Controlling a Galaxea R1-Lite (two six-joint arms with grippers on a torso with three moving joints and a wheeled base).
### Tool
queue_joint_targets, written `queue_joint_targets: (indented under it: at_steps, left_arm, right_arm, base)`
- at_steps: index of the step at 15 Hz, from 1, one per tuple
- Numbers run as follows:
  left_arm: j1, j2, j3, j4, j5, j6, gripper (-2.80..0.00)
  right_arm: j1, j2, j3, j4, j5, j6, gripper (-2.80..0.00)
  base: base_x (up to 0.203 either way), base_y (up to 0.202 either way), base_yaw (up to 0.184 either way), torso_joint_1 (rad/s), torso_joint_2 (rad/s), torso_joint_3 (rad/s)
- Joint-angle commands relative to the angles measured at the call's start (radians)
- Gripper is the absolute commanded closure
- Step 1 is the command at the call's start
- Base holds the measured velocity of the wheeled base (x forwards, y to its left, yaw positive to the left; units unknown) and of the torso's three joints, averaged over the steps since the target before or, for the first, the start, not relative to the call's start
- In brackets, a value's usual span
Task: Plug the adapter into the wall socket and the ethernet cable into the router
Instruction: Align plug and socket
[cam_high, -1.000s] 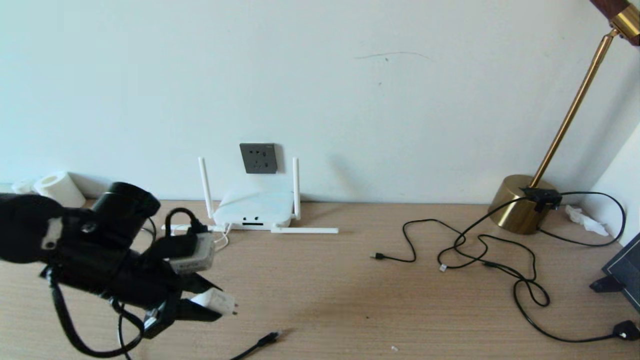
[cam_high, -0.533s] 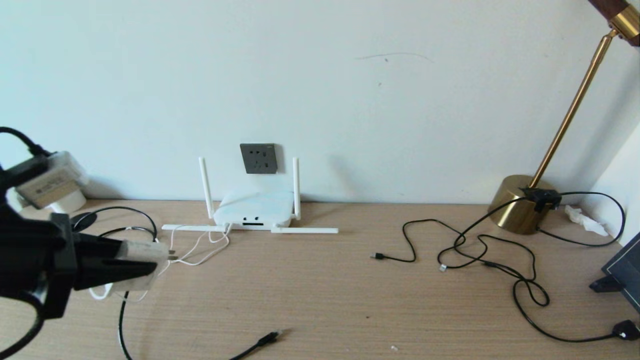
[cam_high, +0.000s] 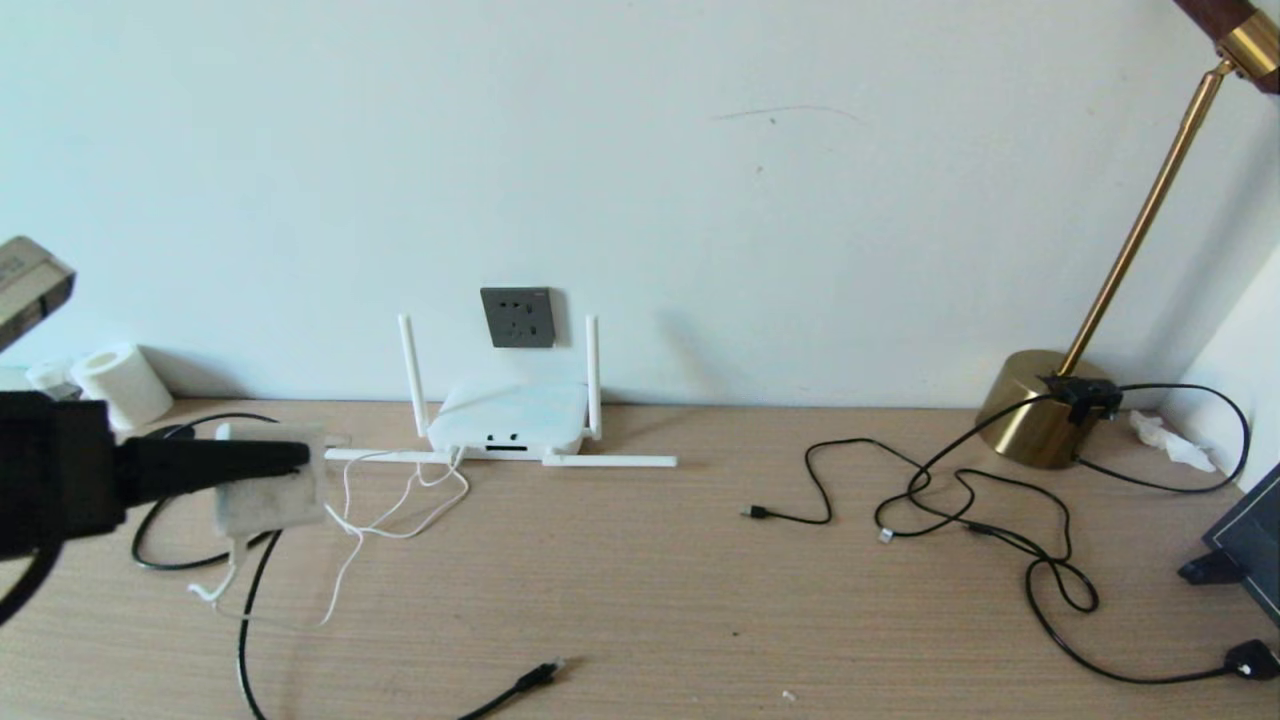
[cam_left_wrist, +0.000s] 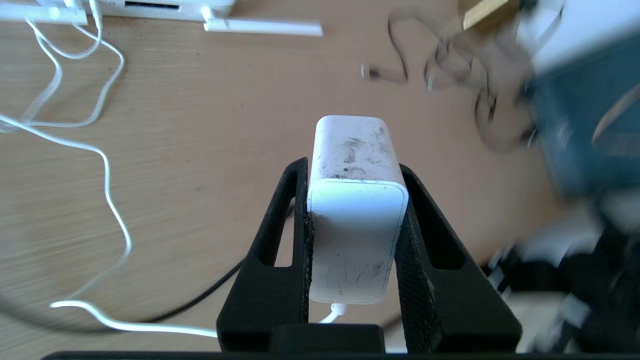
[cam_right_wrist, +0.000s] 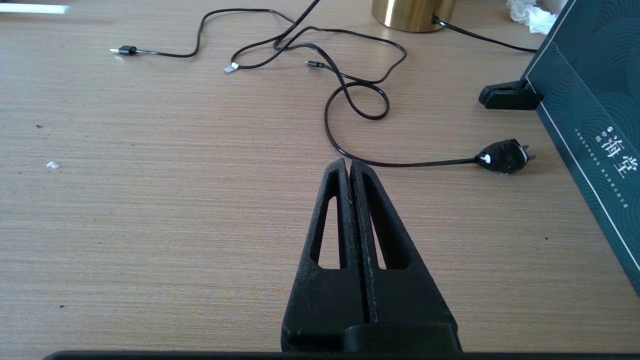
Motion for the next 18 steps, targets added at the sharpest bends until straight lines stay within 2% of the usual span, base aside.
queue_joint_targets:
  at_steps: [1,3,5,8,10,12,15,18]
  left_arm:
    - [-0.036,0.059,0.124,-0.307,0.06,-0.043,0.0]
    - [-0.133,0.209,0.252,-0.681,0.258,-0.047,0.0]
    - [-0.204,0.391,0.302,-0.95,0.443,-0.016,0.0]
    - [-0.242,0.67,0.287,-1.332,0.626,0.073,0.0]
    - [-0.251,0.821,0.252,-1.557,0.705,0.156,0.0]
    - [-0.257,0.913,0.172,-1.661,0.744,0.207,0.0]
    - [-0.265,1.006,0.008,-1.705,0.757,0.235,0.0]
    - [-0.273,1.049,-0.021,-1.745,0.756,0.285,0.0]
  right_arm:
    - [0.0,0.001,0.0,0.001,-0.001,0.0,0.0]
    - [0.0,0.001,0.0,0.001,0.0,0.0,0.0]
    - [0.0,0.001,0.0,0.001,-0.001,0.0,0.0]
    - [0.0,0.001,0.0,0.001,-0.001,0.0,0.0]
    - [0.0,0.001,0.0,0.001,-0.001,0.0,0.0]
    - [0.0,0.001,0.0,0.001,-0.001,0.0,0.0]
    - [0.0,0.001,0.0,0.001,0.0,0.0,0.0]
    - [0.0,0.001,0.0,0.001,0.0,0.0,0.0]
  base:
    - [0.0,0.0,0.0,0.0,0.0,0.0]
    - [0.0,0.0,0.0,0.0,0.0,0.0]
    - [0.0,0.0,0.0,0.0,0.0,0.0]
    - [0.0,0.0,0.0,0.0,0.0,0.0]
    - [0.0,0.0,0.0,0.0,0.0,0.0]
    - [0.0,0.0,0.0,0.0,0.0,0.0]
    - [0.0,0.0,0.0,0.0,0.0,0.0]
    - [0.0,0.0,0.0,0.0,0.0,0.0]
